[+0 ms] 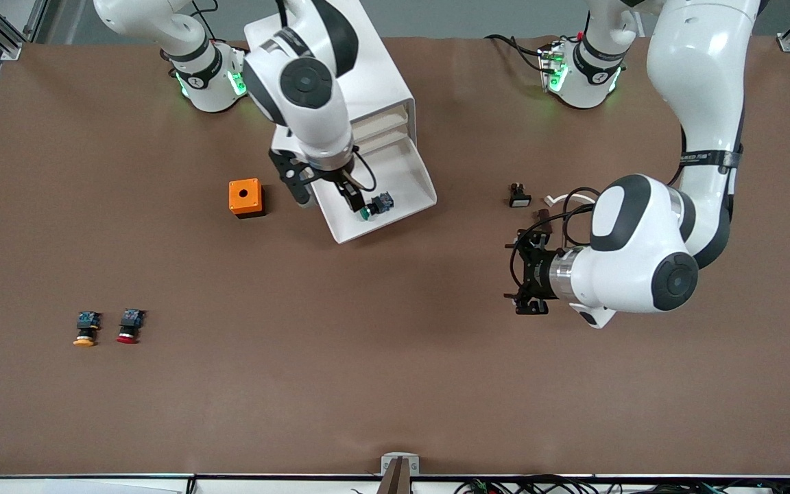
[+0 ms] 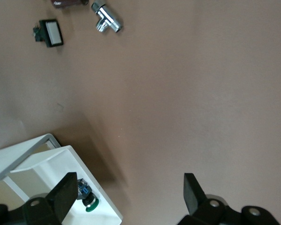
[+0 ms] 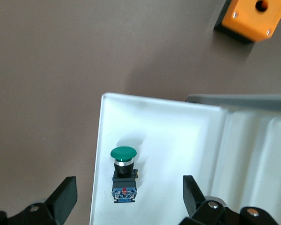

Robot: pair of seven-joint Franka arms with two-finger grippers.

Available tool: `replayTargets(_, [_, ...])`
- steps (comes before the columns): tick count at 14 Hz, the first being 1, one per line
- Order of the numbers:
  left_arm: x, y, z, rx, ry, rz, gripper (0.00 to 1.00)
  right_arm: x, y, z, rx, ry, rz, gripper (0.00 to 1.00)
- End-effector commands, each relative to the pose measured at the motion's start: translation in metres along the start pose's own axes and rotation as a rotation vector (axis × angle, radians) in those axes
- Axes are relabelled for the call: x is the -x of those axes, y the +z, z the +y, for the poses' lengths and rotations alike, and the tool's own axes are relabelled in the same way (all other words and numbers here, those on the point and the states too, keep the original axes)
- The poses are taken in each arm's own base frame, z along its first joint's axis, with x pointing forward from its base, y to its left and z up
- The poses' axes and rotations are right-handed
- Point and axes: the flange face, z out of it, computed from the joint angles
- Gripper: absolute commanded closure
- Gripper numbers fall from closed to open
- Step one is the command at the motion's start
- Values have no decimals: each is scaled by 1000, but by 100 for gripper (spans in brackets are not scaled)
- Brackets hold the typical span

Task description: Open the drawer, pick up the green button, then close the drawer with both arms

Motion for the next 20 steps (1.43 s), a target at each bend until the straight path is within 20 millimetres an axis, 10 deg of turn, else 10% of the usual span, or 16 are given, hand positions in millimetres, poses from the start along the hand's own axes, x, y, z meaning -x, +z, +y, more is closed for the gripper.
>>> replayTargets(1, [-5, -12, -8, 15, 58, 28, 1, 12, 28, -9, -11, 58, 21, 0])
replayTargets(14, [-22, -42, -13, 42, 669, 88, 1, 56, 113, -18, -27, 13, 71, 3])
replayTargets(20, [-31, -30, -15, -7, 854, 148, 1, 72, 115, -12, -22, -25, 73, 39])
